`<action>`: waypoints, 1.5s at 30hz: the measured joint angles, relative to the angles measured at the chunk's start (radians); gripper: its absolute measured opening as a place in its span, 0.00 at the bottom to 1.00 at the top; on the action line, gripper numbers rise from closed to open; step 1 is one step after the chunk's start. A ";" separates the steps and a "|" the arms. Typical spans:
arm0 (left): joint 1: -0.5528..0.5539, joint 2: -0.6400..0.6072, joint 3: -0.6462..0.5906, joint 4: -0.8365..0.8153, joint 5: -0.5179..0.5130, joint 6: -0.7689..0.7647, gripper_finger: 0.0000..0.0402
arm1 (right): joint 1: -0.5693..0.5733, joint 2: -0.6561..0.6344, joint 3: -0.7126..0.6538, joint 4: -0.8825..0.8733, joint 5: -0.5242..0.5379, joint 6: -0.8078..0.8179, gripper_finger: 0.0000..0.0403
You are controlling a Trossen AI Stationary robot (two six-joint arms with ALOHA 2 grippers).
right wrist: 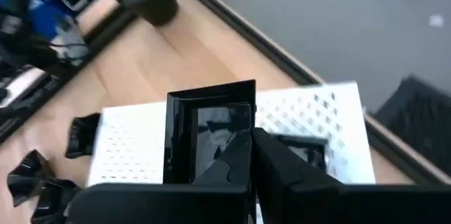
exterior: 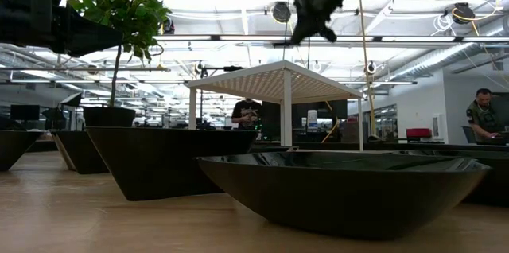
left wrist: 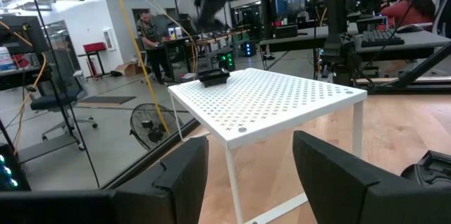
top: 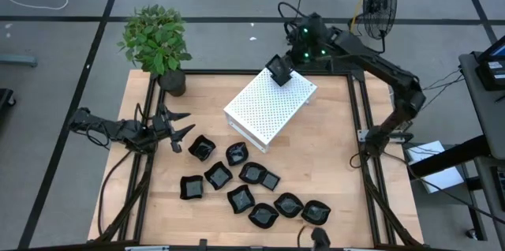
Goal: Pick & Place Mini shaped plates
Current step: Stack the black square plate on top of the black square plate on the shelf
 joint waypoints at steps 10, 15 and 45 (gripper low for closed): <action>0.000 0.000 0.000 0.000 0.000 0.000 0.53 | -0.062 0.060 -0.091 0.021 -0.002 -0.043 0.00; 0.000 0.000 0.000 0.000 0.000 0.000 0.53 | -0.068 0.060 -0.134 0.022 -0.001 -0.044 0.00; 0.000 0.000 0.000 0.000 0.000 0.000 0.53 | 0.015 -0.119 -0.181 0.043 -0.002 -0.098 0.28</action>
